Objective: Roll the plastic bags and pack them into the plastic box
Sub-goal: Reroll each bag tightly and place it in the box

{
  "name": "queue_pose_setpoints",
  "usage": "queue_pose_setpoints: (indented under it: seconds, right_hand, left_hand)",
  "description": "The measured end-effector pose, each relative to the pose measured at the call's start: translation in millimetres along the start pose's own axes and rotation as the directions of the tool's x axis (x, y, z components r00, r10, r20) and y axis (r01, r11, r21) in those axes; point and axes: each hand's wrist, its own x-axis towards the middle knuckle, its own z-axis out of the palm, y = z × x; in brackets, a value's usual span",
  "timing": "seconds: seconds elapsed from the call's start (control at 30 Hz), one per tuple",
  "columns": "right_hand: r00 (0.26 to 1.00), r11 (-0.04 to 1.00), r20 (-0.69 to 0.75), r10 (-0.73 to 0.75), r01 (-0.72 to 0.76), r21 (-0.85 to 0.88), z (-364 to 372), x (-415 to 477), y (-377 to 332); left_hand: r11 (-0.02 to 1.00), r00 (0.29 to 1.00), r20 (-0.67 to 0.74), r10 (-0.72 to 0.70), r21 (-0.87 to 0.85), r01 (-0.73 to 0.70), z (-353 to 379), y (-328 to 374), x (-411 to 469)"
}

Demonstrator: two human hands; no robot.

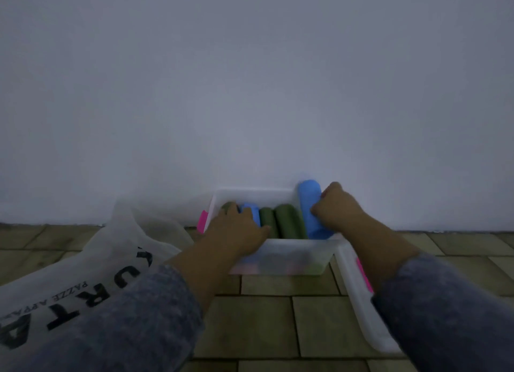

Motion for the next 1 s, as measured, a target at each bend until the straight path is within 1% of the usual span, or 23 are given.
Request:
queue_pose_setpoints:
  seconds: [0.03,0.07,0.1,0.13,0.2,0.3,0.33,0.37,0.4,0.43,0.47,0.5,0.53,0.57,0.6,0.67,0.7,0.73,0.77,0.8,0.9,0.93,1.0]
  right_hand:
    - [0.998,0.988,0.06,-0.008,0.018,-0.157,10.8,5.5,-2.1]
    - [0.99,0.95,0.143,-0.016,0.06,-0.306,20.9,10.4,-3.6]
    - [0.974,0.899,0.227,-0.02,0.117,-0.423,29.4,13.6,-4.6]
    - [0.961,0.851,0.275,-0.021,0.162,-0.5,36.1,16.2,-5.0]
    - [0.96,0.793,0.276,-0.038,0.197,-0.576,43.6,20.6,-4.0]
    - [0.984,0.722,0.147,-0.102,0.175,-0.669,37.0,17.9,-7.5]
    - [0.985,0.712,0.122,-0.124,0.174,-0.68,35.2,18.0,-8.1]
    - [0.981,0.724,0.103,-0.163,0.191,-0.663,32.2,16.5,-9.5]
    - [0.968,0.741,0.097,-0.233,0.241,-0.627,31.6,15.9,-11.2]
    - [0.937,0.746,0.128,-0.326,0.338,-0.575,33.7,12.3,-13.5]
    - [0.887,0.732,0.196,-0.417,0.456,-0.506,38.5,8.3,-16.8]
    - [0.823,0.699,0.281,-0.494,0.568,-0.434,44.8,3.0,-20.6]
    - [0.77,0.671,0.347,-0.535,0.637,-0.379,52.9,-2.2,-23.8]
    - [0.742,0.647,0.401,-0.537,0.667,-0.369,59.9,-6.8,-27.0]
    - [0.764,0.661,0.441,-0.471,0.637,-0.396,64.1,-7.3,-27.6]
    - [0.801,0.651,0.511,-0.311,0.571,-0.5,62.6,-4.6,-25.0]
    - [0.803,0.638,0.539,-0.254,0.558,-0.53,59.5,-3.4,-24.5]
    - [0.799,0.62,0.554,-0.234,0.562,-0.548,57.8,-2.4,-23.7]
    - [0.786,0.594,0.577,-0.223,0.579,-0.559,56.2,-2.5,-23.3]
    - [0.773,0.589,0.595,-0.219,0.591,-0.551,55.9,-2.4,-22.8]
    - [0.773,0.629,0.6,-0.207,0.575,-0.523,55.5,-3.6,-23.1]
    - [0.777,0.637,0.586,-0.231,0.576,-0.513,55.6,-4.6,-21.7]
    - [0.758,0.623,0.558,-0.337,0.624,-0.472,53.6,-4.5,-15.6]
  left_hand:
    - [1.0,1.0,0.008,0.002,0.019,-0.002,6.3,-1.8,0.6]
    - [0.999,1.0,0.006,0.005,0.04,-0.006,11.1,-3.8,0.8]
    - [0.998,1.0,0.004,0.008,0.06,-0.008,13.7,-5.6,0.8]
    - [0.997,1.0,0.002,0.012,0.074,-0.012,13.8,-6.1,0.4]
    - [0.996,1.0,-0.003,0.024,0.091,-0.023,12.0,-5.9,-0.6]
    - [0.996,1.0,0.002,0.031,0.08,-0.031,11.2,-5.3,-3.7]
    - [0.996,0.999,0.004,0.032,0.078,-0.032,11.7,-5.3,-4.3]
    - [0.996,0.999,0.003,0.033,0.084,-0.033,12.0,-5.4,-4.7]
    - [0.995,0.999,0.001,0.033,0.092,-0.033,11.8,-5.2,-4.5]
    - [0.995,0.999,-0.006,0.035,0.095,-0.035,11.7,-5.0,-4.5]
    - [0.995,0.999,-0.017,0.039,0.093,-0.038,11.5,-4.9,-4.5]
    - [0.995,0.998,-0.031,0.048,0.09,-0.045,11.3,-4.7,-4.5]
    - [0.995,0.997,-0.044,0.058,0.088,-0.054,11.3,-4.3,-4.8]
    - [0.995,0.997,-0.046,0.061,0.085,-0.057,11.2,-4.1,-4.9]
    - [0.995,0.998,-0.031,0.053,0.081,-0.05,10.6,-4.0,-4.6]
    - [0.997,0.999,0.037,0.027,0.067,-0.029,8.8,-4.1,-3.5]
    - [0.998,0.997,0.074,0.019,0.059,-0.024,7.7,-4.0,-2.4]
    - [0.998,0.994,0.108,0.017,0.051,-0.023,6.6,-3.5,-0.8]
    - [0.999,0.99,0.141,0.018,0.048,-0.025,5.8,-3.0,0.6]
    - [0.998,0.986,0.168,0.018,0.05,-0.027,5.1,-2.4,2.3]
    - [0.996,0.974,0.225,0.024,0.076,-0.042,3.0,-1.4,5.9]
    - [0.996,0.972,0.235,0.029,0.078,-0.048,2.9,-1.9,6.5]
    - [0.995,0.971,0.235,0.04,0.084,-0.061,4.0,-3.0,5.8]
